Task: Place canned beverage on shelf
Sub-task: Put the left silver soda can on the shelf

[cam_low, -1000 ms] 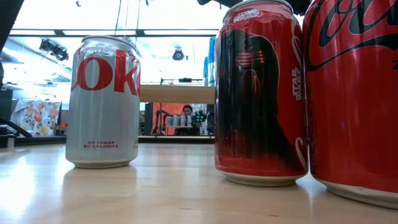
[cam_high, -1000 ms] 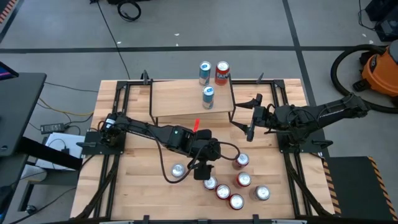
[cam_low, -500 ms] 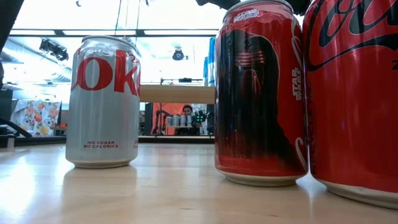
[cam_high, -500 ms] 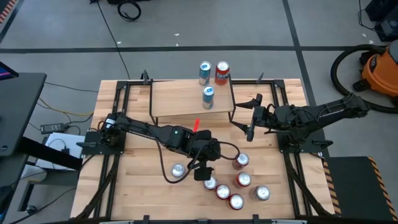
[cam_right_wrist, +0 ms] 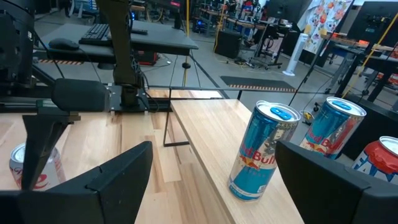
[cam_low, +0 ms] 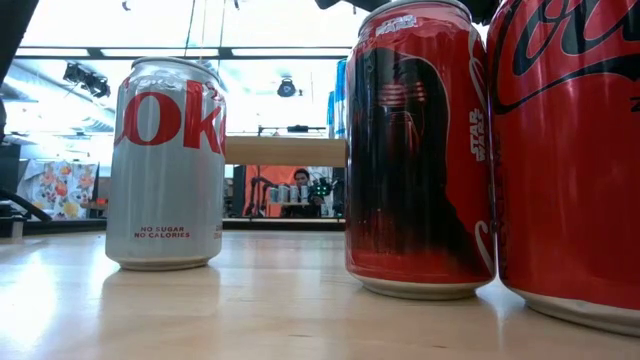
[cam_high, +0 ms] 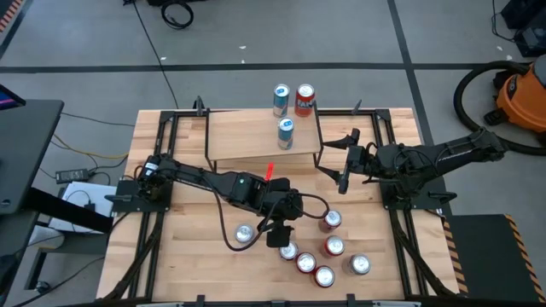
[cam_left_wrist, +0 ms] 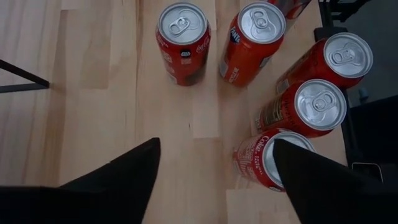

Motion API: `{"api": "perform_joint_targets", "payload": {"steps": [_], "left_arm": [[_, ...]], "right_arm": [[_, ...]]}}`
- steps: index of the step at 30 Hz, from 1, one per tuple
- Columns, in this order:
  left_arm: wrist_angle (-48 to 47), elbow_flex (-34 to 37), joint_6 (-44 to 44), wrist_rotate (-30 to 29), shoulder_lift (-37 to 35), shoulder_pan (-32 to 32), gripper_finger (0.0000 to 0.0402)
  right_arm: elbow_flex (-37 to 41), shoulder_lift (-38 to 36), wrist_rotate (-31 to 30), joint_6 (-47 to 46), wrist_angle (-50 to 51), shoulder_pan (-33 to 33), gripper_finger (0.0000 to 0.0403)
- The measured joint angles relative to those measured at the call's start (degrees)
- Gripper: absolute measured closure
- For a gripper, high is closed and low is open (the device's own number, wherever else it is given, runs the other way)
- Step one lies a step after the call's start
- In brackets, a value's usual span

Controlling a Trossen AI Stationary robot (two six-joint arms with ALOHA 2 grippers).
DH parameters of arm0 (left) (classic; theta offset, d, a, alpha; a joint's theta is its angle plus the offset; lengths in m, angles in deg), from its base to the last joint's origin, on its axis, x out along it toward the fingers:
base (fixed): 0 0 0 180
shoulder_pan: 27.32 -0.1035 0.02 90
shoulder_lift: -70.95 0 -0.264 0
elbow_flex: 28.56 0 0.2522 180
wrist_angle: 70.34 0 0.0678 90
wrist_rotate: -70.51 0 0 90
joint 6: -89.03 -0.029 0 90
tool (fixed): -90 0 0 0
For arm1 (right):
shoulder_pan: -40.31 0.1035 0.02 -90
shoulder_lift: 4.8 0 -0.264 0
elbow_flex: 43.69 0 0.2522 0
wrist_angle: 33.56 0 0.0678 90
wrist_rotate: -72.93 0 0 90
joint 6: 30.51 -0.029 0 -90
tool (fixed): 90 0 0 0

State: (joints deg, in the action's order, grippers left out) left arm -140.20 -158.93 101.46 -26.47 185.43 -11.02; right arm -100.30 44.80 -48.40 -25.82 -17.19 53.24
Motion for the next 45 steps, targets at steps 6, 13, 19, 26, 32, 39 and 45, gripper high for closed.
{"api": "perform_joint_targets", "payload": {"steps": [6, 13, 19, 26, 32, 39, 45], "left_arm": [[-0.3, 0.0, 0.0, 0.0, 0.0, 0.1, 0.0133], [5.0, 0.0, 0.3, -1.9, 0.0, 0.0, 0.0136], [6.6, 0.0, 0.0, -2.7, 0.0, -0.1, 0.0136], [11.0, 0.0, 0.2, -2.7, 0.0, -0.1, 0.0136], [10.6, 0.0, 2.6, -2.4, 0.0, 0.1, 0.0136], [-0.5, 0.0, 6.0, -2.3, 0.0, 1.0, 0.0136], [-9.8, 0.0, 5.9, -2.2, 0.0, 1.6, 0.0136]], "right_arm": [[0.0, 0.0, 0.0, 0.0, 0.0, 0.0, 0.0053], [0.0, 0.0, 0.0, 0.0, 0.0, 0.0, 0.0053], [0.0, 0.0, 0.0, 0.0, 0.0, 0.0, 0.0053], [0.0, 0.0, 0.0, 0.0, 0.0, 0.0, 0.0053], [0.0, 0.0, 0.0, 0.0, 0.0, 0.0, 0.0053], [0.0, 0.0, 0.0, 0.0, 0.0, 0.0, 0.0053], [0.0, 0.0, 0.0, 0.0, 0.0, 0.0, 0.0053]]}}
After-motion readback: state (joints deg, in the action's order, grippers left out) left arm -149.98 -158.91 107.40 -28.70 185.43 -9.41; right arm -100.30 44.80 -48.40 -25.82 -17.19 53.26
